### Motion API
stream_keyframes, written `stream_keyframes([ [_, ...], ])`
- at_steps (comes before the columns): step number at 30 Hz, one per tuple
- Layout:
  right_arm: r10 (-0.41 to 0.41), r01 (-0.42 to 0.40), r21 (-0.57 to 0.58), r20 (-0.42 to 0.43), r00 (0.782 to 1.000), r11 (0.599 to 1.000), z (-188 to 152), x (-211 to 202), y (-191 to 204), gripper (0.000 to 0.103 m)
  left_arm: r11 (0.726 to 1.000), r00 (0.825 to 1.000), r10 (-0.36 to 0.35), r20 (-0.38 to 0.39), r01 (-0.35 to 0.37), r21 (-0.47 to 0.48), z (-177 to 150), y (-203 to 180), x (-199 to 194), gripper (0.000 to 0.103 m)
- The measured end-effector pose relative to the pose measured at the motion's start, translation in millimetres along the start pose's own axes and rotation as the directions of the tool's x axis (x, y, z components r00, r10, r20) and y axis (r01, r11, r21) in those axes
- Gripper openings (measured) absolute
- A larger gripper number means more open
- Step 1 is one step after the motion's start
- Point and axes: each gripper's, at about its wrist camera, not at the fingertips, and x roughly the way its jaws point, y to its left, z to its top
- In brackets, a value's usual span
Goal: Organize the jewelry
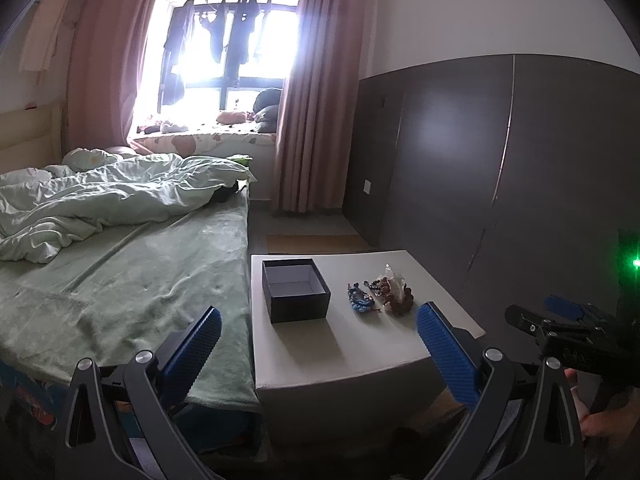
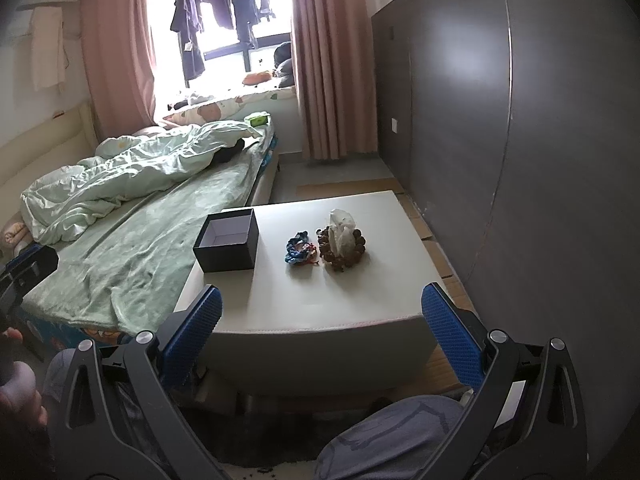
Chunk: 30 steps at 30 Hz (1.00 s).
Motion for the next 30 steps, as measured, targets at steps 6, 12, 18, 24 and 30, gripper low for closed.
stream_keyframes([
  [6,-0.004,0.004,0.001,-0.004,1.0,1.0,-2,2,0,0.099,1.0,1.0,-0.011,-0.012,0.011,-0.002,-1,1,4,0.086],
  [12,-0.003,0.003,0.001,-0.005,1.0,1.0,-3,3,1,0.099,1.0,1.0,-0.016,-0.018,0.016,-0.002,1,1,9,0.087],
  [18,0.0,0.0,0.003,-0.01,1.0,1.0,-3,4,1,0.099,1.0,1.0,-0.015,-0.024,0.015,-0.003,2,3,15,0.088],
  [24,0.007,-0.006,0.015,-0.023,1.0,1.0,3,14,-5,0.099,1.0,1.0,-0.005,-0.027,0.005,0.001,10,0,27,0.095],
  [30,0.078,-0.072,0.094,-0.06,0.995,0.993,12,35,-26,0.099,0.999,0.998,-0.036,-0.057,0.036,0.002,20,-3,53,0.095],
])
